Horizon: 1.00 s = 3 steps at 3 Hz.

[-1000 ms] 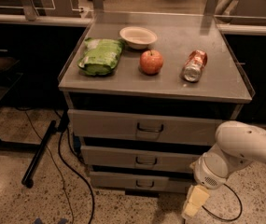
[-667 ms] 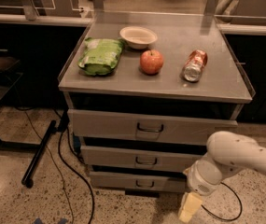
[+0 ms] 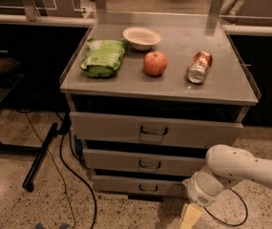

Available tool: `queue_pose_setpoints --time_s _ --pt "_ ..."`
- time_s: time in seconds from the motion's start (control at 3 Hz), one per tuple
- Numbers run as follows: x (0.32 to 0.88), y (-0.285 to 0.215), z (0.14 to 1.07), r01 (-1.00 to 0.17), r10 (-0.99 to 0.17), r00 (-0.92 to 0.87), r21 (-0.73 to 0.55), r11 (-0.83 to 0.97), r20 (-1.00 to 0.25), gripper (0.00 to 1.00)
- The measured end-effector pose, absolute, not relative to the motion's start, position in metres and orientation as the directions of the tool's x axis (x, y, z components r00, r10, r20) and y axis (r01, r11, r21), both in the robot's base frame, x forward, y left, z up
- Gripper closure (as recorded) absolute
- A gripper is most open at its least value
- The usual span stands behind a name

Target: Open bottom drawer

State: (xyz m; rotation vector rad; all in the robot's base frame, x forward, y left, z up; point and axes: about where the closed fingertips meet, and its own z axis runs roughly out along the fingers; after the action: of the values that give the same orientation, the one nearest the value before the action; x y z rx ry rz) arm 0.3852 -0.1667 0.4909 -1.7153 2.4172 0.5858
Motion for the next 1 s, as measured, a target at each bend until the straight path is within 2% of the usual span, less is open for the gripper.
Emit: queue_pose_setpoints --time_s 1.0 --pt "0.379 -0.131 0.379 -0.871 -0.798 -0.455 0.384 0.306 -0.394 0.00"
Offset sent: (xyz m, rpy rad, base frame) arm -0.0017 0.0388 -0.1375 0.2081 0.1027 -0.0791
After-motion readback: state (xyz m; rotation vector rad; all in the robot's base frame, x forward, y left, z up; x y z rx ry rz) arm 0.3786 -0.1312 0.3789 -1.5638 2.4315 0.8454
